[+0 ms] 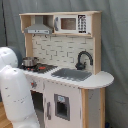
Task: Play with the kitchen
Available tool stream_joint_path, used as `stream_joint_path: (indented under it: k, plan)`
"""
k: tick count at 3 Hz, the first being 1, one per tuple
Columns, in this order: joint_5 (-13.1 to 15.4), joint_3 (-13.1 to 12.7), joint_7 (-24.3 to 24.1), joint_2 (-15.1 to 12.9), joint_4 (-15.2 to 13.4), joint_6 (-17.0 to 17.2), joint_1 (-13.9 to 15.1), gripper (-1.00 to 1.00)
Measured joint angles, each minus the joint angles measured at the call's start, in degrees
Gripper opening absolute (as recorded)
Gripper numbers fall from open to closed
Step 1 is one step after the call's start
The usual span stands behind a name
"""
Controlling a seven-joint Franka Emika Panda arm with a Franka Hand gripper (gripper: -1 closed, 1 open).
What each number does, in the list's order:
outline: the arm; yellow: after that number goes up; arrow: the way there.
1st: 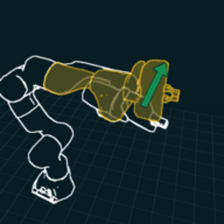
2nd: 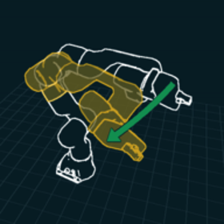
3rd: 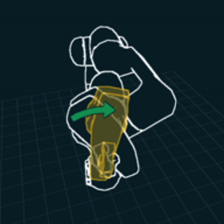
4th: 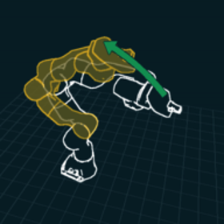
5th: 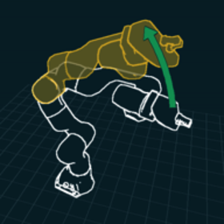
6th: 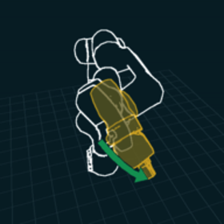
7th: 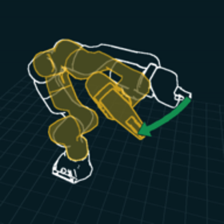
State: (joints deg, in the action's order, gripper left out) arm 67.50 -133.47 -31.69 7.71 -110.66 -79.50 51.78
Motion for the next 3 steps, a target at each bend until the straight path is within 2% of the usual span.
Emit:
stream_joint_path:
  k: [1,3]
  plan:
    - [-1.05,0.01,4.25,-4.4,-1.23,1.62,0.02,1.0]
    - [-5.81,0.37,13.62,-12.0,-2.74,2.08,0.92,1.0]
